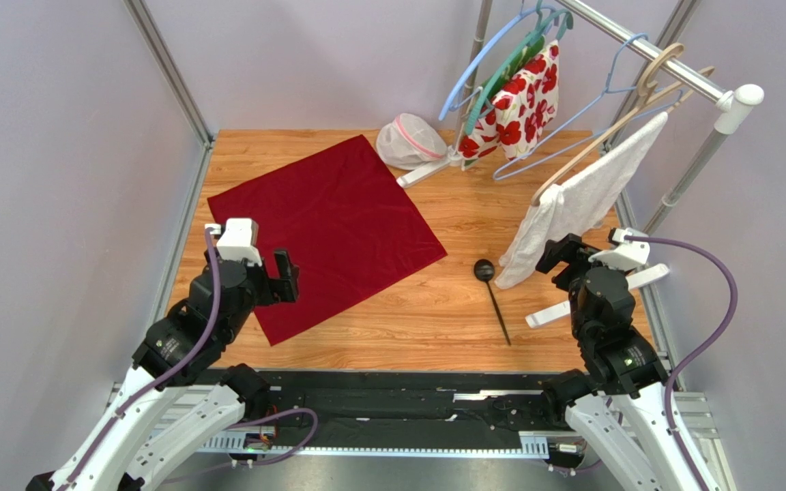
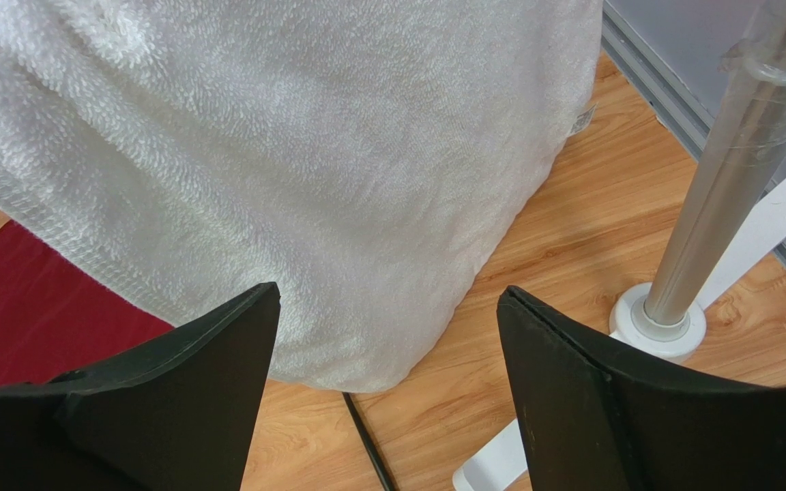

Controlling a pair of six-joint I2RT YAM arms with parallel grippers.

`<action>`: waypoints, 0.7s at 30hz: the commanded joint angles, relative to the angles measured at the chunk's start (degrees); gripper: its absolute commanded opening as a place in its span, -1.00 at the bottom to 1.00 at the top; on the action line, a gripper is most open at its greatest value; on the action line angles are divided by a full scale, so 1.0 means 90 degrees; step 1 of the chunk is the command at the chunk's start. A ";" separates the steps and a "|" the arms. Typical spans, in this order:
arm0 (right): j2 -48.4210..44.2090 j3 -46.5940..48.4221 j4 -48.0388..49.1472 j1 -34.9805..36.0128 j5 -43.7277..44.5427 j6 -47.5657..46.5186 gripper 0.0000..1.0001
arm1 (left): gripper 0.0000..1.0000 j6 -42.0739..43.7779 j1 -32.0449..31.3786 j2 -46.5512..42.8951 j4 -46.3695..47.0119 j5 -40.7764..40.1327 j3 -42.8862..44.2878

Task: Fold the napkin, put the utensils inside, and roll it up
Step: Fold the napkin

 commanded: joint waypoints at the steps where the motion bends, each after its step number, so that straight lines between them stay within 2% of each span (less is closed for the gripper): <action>1: -0.0091 0.0016 0.0240 0.0016 -0.0114 -0.0086 0.64 | 0.98 -0.0321 -0.0007 -0.0035 0.0538 0.0130 0.0026; 5: -0.0130 0.0016 0.0230 0.0016 -0.0221 -0.0076 0.64 | 0.95 -0.0634 -0.0007 0.0063 0.1085 0.0394 -0.0286; 9: -0.0160 -0.0014 0.0239 0.0026 -0.0309 -0.0056 0.64 | 0.75 -0.0332 -0.0007 0.0676 0.1953 0.0726 -0.0366; 13: -0.0179 -0.0024 0.0240 0.0016 -0.0368 -0.0066 0.62 | 0.70 -0.0458 -0.0328 0.2091 0.2257 0.0980 0.0170; 17: -0.0267 -0.0053 0.0220 0.0016 -0.0436 -0.0017 0.61 | 0.66 -0.0255 -0.1450 0.4015 0.2832 0.0659 0.0950; 20: -0.0296 -0.0082 0.0220 0.0007 -0.0476 0.0002 0.61 | 0.60 -0.0185 -0.1852 0.5509 0.2960 0.0930 0.1672; 21: -0.0296 -0.0072 0.0181 0.0006 -0.0485 0.0002 0.61 | 0.53 -0.0185 -0.1872 0.5860 0.2970 0.1057 0.1859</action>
